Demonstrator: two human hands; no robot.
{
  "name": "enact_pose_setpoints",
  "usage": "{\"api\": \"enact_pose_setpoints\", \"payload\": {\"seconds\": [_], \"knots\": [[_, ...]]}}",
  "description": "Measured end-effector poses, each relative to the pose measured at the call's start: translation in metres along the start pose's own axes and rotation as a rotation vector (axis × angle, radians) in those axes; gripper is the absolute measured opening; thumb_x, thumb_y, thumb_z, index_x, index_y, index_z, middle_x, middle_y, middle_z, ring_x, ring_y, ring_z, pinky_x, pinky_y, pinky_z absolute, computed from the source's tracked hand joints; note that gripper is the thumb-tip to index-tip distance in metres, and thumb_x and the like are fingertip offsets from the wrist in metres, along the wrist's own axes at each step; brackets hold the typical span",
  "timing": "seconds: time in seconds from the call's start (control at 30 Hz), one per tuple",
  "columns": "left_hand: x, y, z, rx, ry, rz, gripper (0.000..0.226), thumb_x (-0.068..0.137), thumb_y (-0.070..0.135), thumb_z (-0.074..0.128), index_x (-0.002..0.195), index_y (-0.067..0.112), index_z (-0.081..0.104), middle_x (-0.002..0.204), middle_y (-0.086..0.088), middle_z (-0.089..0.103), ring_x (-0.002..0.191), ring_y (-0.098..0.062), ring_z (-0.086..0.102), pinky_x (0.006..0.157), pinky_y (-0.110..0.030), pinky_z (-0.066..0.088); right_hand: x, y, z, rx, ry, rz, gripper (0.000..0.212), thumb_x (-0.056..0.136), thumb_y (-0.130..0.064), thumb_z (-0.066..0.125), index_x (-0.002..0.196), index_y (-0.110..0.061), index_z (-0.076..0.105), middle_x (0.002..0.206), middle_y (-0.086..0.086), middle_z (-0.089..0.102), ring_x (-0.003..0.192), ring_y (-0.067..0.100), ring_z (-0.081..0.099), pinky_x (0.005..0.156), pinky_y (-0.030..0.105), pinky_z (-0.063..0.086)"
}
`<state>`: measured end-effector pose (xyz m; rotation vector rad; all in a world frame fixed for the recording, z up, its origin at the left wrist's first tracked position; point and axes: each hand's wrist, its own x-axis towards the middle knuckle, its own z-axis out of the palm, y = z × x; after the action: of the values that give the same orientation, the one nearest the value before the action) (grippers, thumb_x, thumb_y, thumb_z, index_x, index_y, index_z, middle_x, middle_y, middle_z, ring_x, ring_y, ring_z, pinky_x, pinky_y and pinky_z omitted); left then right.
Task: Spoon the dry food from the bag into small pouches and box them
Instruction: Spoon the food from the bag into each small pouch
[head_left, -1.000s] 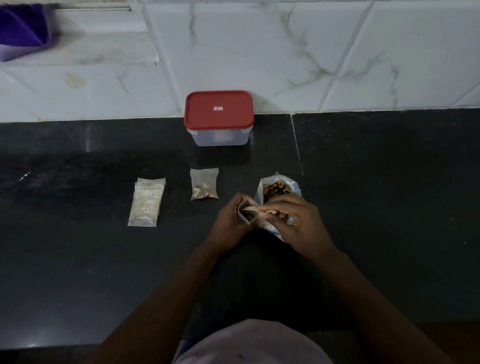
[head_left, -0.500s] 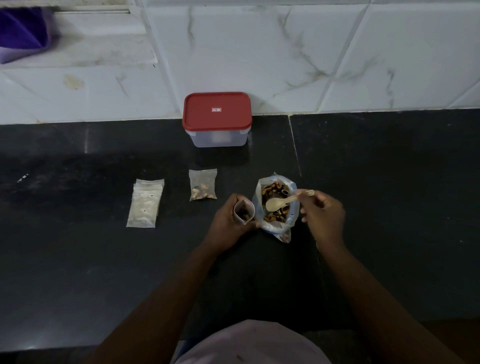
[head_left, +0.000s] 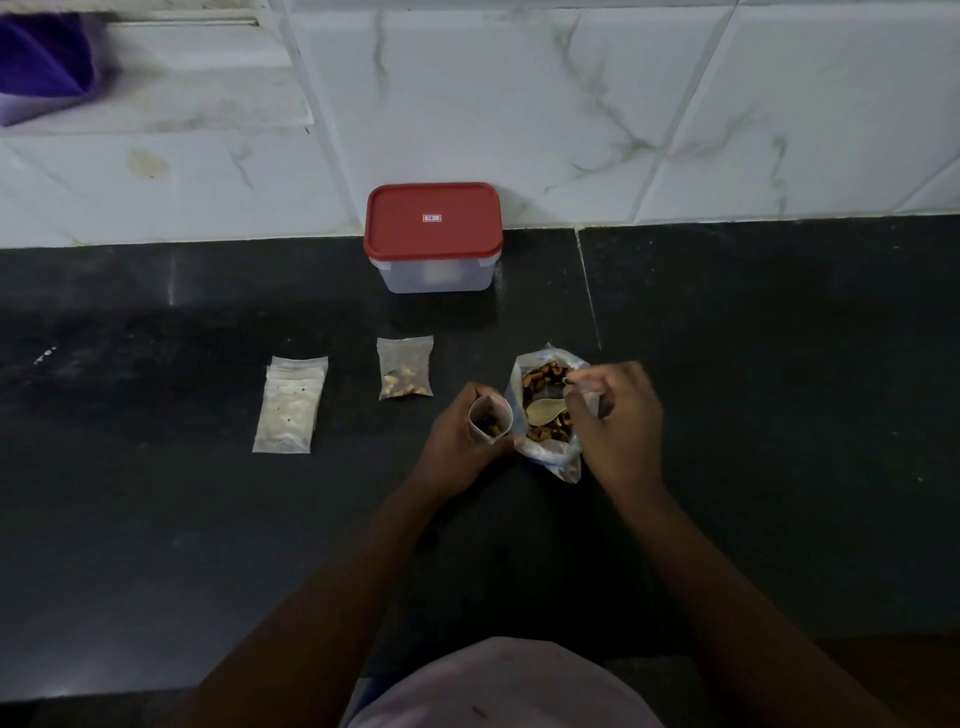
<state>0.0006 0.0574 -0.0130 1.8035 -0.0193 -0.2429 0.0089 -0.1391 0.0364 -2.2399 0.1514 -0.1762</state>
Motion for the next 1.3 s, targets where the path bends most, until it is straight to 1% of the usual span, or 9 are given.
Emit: {"api": "enact_pose_setpoints", "payload": {"seconds": [0.17, 0.3, 0.47, 0.57, 0.67, 0.77, 0.87, 1.0, 1.3], "knots": [[-0.001, 0.002, 0.001, -0.008, 0.006, 0.030, 0.035, 0.082, 0.012, 0.082, 0.107, 0.015, 0.058, 0.106, 0.000, 0.068, 0.102, -0.018, 0.068, 0.086, -0.038, 0.059, -0.012, -0.021, 0.013, 0.157, -0.257, 0.105, 0.014, 0.090, -0.022, 0.076, 0.103, -0.027, 0.072, 0.089, -0.014, 0.069, 0.082, -0.009, 0.064, 0.069, 0.010, 0.050], [-0.003, 0.009, -0.001, 0.003, 0.043, 0.103, 0.027, 0.082, 0.017, 0.077, 0.100, 0.012, 0.057, 0.099, -0.001, 0.064, 0.090, -0.016, 0.065, 0.077, -0.029, 0.054, -0.017, -0.028, 0.022, 0.166, -0.357, 0.185, 0.036, 0.079, -0.043, 0.085, 0.107, -0.030, 0.066, 0.089, -0.009, 0.068, 0.080, -0.002, 0.064, 0.068, 0.011, 0.051], [-0.003, -0.007, -0.003, 0.148, 0.049, 0.061, 0.032, 0.078, 0.037, 0.069, 0.100, 0.035, 0.046, 0.104, -0.001, 0.055, 0.093, -0.022, 0.058, 0.081, -0.055, 0.054, -0.022, -0.029, 0.031, 0.097, -0.422, 0.160, 0.040, 0.072, -0.053, 0.086, 0.100, -0.030, 0.069, 0.087, -0.014, 0.071, 0.081, -0.010, 0.064, 0.065, 0.007, 0.048], [-0.005, -0.005, -0.002, 0.236, 0.060, -0.050, 0.055, 0.069, 0.053, 0.068, 0.110, 0.032, 0.039, 0.115, 0.002, 0.048, 0.106, -0.016, 0.053, 0.091, -0.046, 0.053, -0.023, -0.032, 0.032, 0.075, -0.448, 0.141, 0.035, 0.077, -0.047, 0.085, 0.103, -0.028, 0.072, 0.089, -0.015, 0.071, 0.081, -0.007, 0.065, 0.067, 0.008, 0.049], [-0.006, -0.005, -0.005, 0.295, 0.032, -0.107, 0.066, 0.073, 0.048, 0.078, 0.118, 0.032, 0.032, 0.119, 0.002, 0.044, 0.113, -0.017, 0.048, 0.099, -0.044, 0.048, -0.023, -0.030, 0.035, 0.071, -0.442, 0.139, 0.022, 0.085, -0.032, 0.082, 0.105, -0.025, 0.074, 0.088, -0.014, 0.072, 0.081, -0.008, 0.065, 0.076, 0.015, 0.056], [-0.008, -0.007, -0.012, 0.265, 0.026, -0.145, 0.071, 0.066, 0.053, 0.081, 0.117, 0.039, 0.034, 0.123, 0.003, 0.045, 0.116, -0.018, 0.050, 0.095, -0.044, 0.051, -0.020, -0.026, 0.035, 0.060, -0.391, 0.104, 0.017, 0.090, -0.019, 0.076, 0.107, -0.022, 0.077, 0.089, -0.016, 0.072, 0.085, -0.013, 0.063, 0.073, 0.004, 0.050], [-0.012, -0.007, -0.021, 0.064, 0.030, -0.160, 0.054, 0.071, 0.050, 0.075, 0.118, 0.039, 0.051, 0.122, 0.005, 0.058, 0.113, -0.015, 0.059, 0.089, -0.037, 0.056, -0.014, -0.025, 0.036, 0.065, -0.366, 0.077, 0.015, 0.092, -0.017, 0.072, 0.105, -0.023, 0.076, 0.090, -0.017, 0.070, 0.088, -0.011, 0.064, 0.072, 0.002, 0.046], [-0.016, -0.005, -0.027, 0.011, 0.131, -0.060, 0.011, 0.101, 0.021, 0.063, 0.109, 0.020, 0.069, 0.104, 0.007, 0.070, 0.093, -0.003, 0.067, 0.075, -0.019, 0.052, -0.006, -0.028, 0.040, 0.069, -0.409, 0.034, 0.012, 0.097, -0.019, 0.067, 0.106, -0.022, 0.074, 0.097, -0.013, 0.070, 0.092, -0.001, 0.065, 0.079, 0.014, 0.051], [-0.020, -0.006, -0.041, 0.002, 0.168, -0.086, 0.013, 0.092, 0.025, 0.073, 0.103, 0.018, 0.077, 0.098, 0.004, 0.077, 0.091, -0.008, 0.074, 0.082, -0.030, 0.061, 0.004, -0.022, 0.045, 0.129, -0.462, -0.061, 0.015, 0.097, -0.014, 0.069, 0.109, -0.021, 0.075, 0.098, -0.015, 0.073, 0.094, -0.006, 0.066, 0.079, 0.008, 0.050]]}}
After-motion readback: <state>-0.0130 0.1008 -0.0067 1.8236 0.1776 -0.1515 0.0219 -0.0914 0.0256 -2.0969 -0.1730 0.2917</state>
